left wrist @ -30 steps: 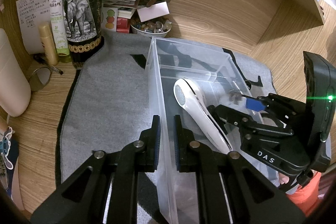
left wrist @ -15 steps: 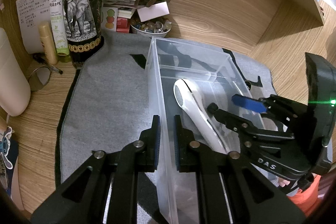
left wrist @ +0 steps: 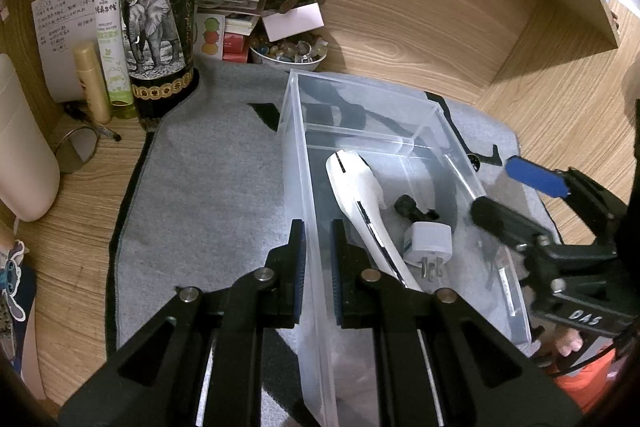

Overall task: Organize rigid objects
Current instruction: 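Carry the white plug adapter into the clear box and release it, then move the right tool to the mat and grasp the black-and-gold battery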

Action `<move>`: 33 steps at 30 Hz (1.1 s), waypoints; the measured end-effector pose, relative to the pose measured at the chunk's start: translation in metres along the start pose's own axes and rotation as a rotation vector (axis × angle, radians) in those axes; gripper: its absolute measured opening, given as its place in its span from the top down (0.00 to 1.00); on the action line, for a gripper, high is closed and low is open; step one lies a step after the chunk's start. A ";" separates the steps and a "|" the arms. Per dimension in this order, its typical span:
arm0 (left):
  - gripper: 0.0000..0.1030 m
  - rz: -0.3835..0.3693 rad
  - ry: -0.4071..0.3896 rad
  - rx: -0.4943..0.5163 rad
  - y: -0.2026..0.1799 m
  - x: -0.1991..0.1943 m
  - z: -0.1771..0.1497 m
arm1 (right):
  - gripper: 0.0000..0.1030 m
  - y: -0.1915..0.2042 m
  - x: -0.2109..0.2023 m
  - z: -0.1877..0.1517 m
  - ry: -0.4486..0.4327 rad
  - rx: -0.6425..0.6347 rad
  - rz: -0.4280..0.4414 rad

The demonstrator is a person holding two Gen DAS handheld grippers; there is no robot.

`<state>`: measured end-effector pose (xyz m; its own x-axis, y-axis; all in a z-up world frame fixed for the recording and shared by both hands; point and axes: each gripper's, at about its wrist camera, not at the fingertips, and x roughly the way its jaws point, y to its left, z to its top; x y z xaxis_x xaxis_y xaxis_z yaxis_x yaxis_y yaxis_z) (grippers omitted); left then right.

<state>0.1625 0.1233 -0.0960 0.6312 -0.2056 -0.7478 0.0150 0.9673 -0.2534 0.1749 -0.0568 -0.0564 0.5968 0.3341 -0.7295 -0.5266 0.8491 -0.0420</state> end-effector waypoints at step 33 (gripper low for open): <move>0.91 0.003 0.000 0.001 0.002 -0.001 -0.002 | 0.22 -0.075 -0.027 -0.100 0.126 0.259 -0.166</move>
<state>0.1601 0.1253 -0.0970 0.6314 -0.2023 -0.7486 0.0136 0.9681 -0.2501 0.1374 -0.1704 -0.1015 0.5733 0.1430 -0.8068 -0.2476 0.9688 -0.0043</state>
